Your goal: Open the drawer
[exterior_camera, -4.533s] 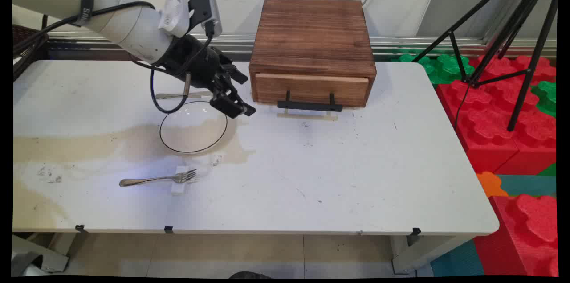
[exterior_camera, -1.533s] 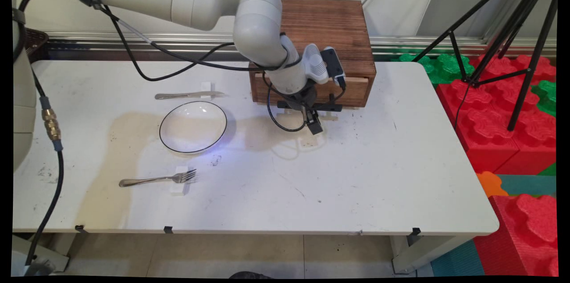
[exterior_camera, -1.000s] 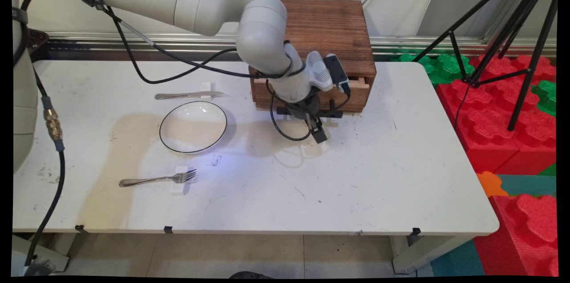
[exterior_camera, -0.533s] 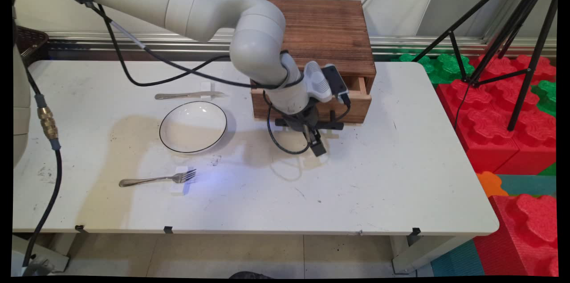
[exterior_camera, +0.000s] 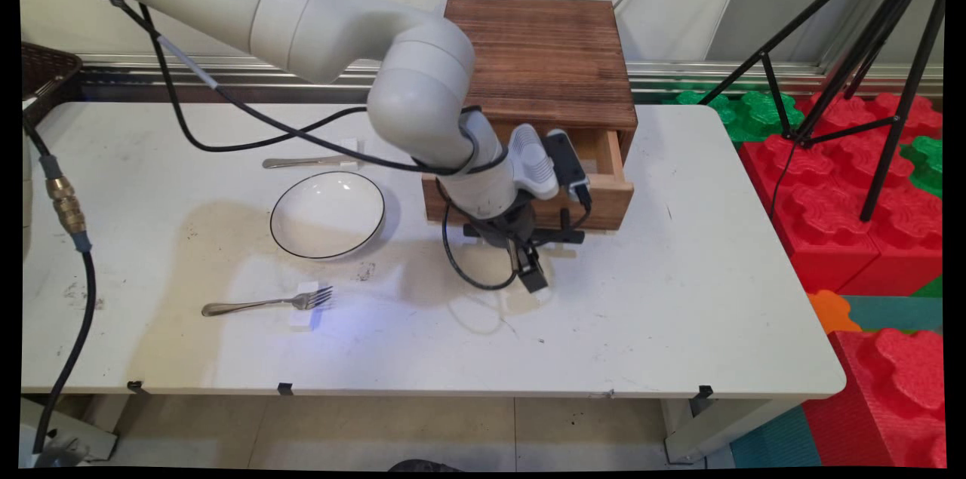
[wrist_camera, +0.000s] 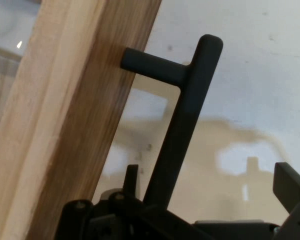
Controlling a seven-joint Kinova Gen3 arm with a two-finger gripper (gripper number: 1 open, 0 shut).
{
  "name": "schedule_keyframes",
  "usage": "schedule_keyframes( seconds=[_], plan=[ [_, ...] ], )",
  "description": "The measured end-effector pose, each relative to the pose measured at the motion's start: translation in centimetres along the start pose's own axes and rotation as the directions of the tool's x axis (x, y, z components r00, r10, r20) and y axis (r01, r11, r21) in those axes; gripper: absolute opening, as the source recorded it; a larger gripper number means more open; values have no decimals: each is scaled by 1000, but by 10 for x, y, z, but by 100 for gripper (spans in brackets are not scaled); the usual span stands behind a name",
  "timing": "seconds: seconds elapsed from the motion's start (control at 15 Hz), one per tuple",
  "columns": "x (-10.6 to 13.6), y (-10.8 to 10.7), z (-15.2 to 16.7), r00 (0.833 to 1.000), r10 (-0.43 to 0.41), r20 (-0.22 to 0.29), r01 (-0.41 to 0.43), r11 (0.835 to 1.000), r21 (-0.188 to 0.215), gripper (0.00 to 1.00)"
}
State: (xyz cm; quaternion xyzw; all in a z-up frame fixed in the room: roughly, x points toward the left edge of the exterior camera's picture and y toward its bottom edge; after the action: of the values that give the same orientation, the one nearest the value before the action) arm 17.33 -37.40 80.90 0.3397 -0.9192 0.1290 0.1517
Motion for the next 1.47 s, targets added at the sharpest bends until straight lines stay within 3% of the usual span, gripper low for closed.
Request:
schedule_keyframes(
  seconds=[1.47],
  plan=[
    [-34, 80, -30, 996, 90, -2, -90, 992, -83, 100]
  ],
)
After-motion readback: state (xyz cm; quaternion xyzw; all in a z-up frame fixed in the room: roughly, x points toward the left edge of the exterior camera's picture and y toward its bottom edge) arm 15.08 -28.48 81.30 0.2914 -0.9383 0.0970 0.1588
